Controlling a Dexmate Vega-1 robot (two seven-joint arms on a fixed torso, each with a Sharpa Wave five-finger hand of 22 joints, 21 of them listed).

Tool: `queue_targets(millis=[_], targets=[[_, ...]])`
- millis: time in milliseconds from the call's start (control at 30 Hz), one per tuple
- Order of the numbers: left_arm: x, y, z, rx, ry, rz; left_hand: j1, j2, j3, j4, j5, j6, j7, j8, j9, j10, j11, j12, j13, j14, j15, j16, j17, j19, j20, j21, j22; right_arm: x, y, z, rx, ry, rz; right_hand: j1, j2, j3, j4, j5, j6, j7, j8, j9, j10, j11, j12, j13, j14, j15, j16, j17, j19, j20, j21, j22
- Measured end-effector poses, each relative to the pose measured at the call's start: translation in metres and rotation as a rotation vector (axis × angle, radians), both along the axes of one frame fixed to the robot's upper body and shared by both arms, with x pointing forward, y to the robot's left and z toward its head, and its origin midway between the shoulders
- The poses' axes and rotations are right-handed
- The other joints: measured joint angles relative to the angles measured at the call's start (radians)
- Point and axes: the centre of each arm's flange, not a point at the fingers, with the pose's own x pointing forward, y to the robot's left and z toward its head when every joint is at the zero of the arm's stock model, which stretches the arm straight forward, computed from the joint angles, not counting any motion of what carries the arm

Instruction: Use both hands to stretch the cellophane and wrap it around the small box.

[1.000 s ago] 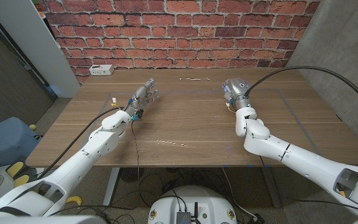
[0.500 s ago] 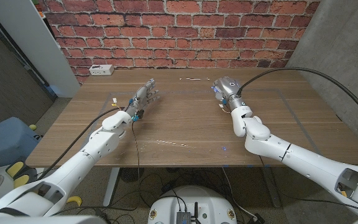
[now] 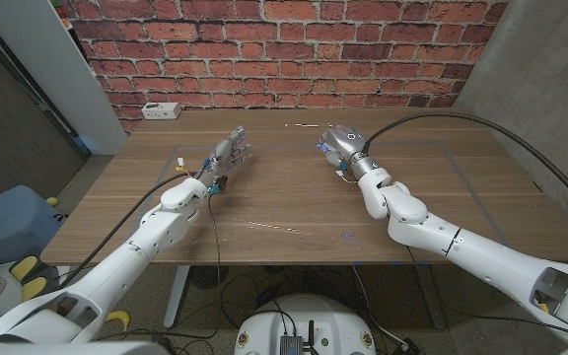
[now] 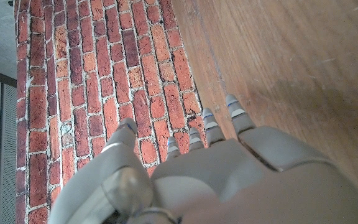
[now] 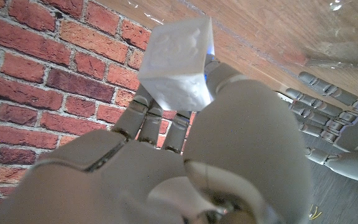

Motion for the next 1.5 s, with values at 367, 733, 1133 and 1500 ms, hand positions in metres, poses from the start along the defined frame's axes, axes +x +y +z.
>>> queue_targets(millis=[367,733,1133,1500], targets=[[-0.004,0.002,-0.003,-0.006,-0.004,-0.001,0.0,0.0,0.0,0.0,0.0,0.0,0.0,0.0,0.0,0.0,0.0,0.0,0.0,0.0,0.0,0.0,0.0,0.0,0.0,0.0,0.0,-0.009,0.02,-0.007,-0.067,0.026,0.078,0.0,0.0,-0.001,-0.001,0.0,0.0,0.0,-0.005,0.005,0.004,-0.004,0.0,0.0,0.0,0.0,-0.01,0.049,-0.001,-0.001,0.014,0.0],[-0.007,0.003,-0.008,-0.012,-0.003,-0.002,-0.011,0.0,0.0,0.0,0.0,0.0,0.0,0.0,0.0,0.0,0.0,0.0,0.0,0.0,0.0,-0.004,0.0,0.0,0.0,0.0,0.0,-0.014,0.036,-0.015,-0.135,0.084,0.143,0.0,0.0,-0.006,0.002,0.0,0.001,0.001,-0.008,0.005,0.004,-0.004,-0.004,0.0,0.0,0.0,-0.012,0.051,-0.007,0.004,0.025,-0.003],[-0.009,0.005,-0.013,-0.023,-0.002,-0.004,-0.011,0.0,0.0,0.0,0.0,0.0,0.0,0.0,0.0,0.0,0.0,0.0,0.0,0.0,0.0,-0.004,0.0,0.0,0.0,0.0,0.0,-0.015,0.054,-0.018,-0.248,0.151,0.23,0.022,0.012,-0.008,0.001,0.001,0.013,0.002,-0.008,0.005,0.014,0.0,-0.008,0.005,0.0,0.0,-0.017,0.071,-0.007,0.004,0.044,-0.006],[-0.008,0.006,-0.019,-0.038,0.0,-0.005,-0.011,0.0,0.004,-0.004,0.0,0.0,0.0,0.0,0.0,0.0,0.0,0.0,0.0,0.0,0.0,-0.004,0.0,0.0,0.0,0.0,0.0,-0.014,0.068,-0.022,-0.33,0.189,0.312,0.028,0.006,-0.012,-0.003,0.001,0.03,0.005,-0.009,0.004,0.025,0.0,-0.008,0.003,0.0,0.0,-0.031,0.125,-0.007,0.003,0.062,-0.009]])
